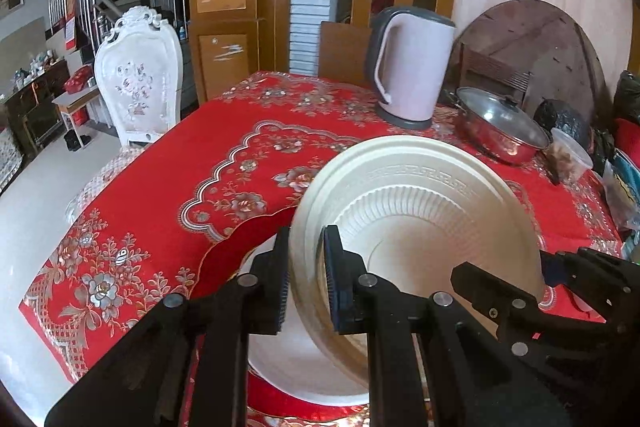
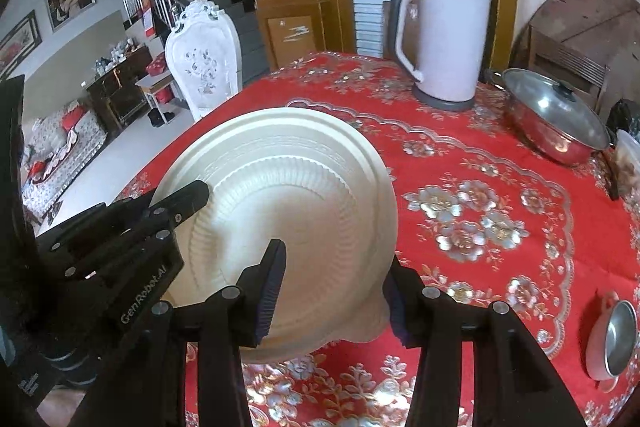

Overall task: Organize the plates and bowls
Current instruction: 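Carry the cream plastic plate over the plate stack and lower it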

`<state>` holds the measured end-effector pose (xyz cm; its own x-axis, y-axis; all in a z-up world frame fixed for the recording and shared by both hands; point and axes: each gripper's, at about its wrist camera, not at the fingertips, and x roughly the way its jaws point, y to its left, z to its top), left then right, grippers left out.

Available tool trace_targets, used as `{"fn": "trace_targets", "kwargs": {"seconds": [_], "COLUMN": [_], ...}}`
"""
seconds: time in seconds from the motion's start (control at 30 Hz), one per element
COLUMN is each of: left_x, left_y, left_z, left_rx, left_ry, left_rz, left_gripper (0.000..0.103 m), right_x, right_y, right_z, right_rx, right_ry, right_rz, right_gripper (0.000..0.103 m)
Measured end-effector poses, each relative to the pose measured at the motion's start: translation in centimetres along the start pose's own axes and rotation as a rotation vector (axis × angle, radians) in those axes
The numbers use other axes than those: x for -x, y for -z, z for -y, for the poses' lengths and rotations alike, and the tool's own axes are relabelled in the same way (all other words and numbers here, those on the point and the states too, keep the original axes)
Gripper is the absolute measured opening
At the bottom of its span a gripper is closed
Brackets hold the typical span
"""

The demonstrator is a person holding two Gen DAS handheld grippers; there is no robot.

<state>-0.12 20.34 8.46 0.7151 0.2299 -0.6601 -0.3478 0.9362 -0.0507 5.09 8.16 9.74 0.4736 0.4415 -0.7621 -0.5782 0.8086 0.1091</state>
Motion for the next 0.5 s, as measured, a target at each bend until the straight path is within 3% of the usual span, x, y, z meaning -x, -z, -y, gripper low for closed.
{"fn": "trace_targets", "kwargs": {"seconds": [0.5], "left_x": [-2.5], "left_y": [1.0], "left_z": [-2.4], "left_rx": [0.018], "left_ry": [-0.036], "left_rz": [-0.057], "left_gripper": [0.013], "right_x": [-3.4], "right_y": [0.0], "right_z": [-1.9], "right_rx": [0.024], "right_ry": [-0.031], "right_rz": [-0.070], "right_gripper": [0.053]}}
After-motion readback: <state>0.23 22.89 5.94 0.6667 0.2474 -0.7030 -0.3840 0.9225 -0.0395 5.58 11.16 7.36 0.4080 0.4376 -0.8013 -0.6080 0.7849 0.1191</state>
